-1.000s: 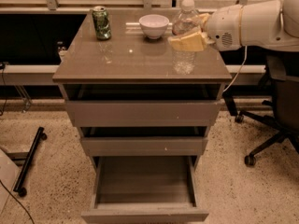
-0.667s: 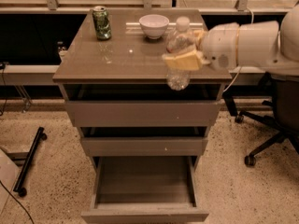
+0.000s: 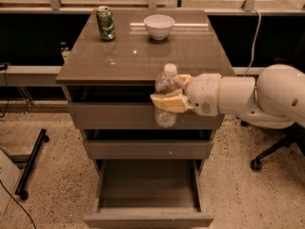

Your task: Place water bottle into bottom drawer

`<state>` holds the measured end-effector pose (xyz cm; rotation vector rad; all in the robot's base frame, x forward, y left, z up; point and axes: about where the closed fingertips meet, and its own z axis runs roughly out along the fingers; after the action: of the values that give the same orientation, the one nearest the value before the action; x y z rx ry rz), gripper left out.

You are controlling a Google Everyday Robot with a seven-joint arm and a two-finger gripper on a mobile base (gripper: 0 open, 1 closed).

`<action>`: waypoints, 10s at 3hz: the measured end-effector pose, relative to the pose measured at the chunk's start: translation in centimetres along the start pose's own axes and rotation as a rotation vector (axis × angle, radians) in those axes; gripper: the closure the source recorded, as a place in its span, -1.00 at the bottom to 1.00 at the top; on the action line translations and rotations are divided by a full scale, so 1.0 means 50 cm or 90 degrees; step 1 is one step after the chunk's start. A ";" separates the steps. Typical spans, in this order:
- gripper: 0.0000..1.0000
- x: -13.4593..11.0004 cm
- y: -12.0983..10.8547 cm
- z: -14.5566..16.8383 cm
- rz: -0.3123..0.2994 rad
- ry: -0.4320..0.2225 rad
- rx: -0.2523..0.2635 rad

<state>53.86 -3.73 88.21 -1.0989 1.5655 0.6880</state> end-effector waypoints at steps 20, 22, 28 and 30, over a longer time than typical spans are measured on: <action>1.00 0.793 0.078 0.175 0.180 0.023 0.130; 1.00 0.886 0.062 0.257 0.160 -0.022 0.160; 0.06 1.237 0.050 0.426 0.275 0.020 0.249; -0.87 1.258 0.052 0.437 0.285 0.028 0.253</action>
Offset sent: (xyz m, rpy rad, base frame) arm 0.0000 0.0078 -0.0351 0.0365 0.0444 -0.0309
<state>59.34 -2.64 21.78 -0.4754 1.9089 0.6087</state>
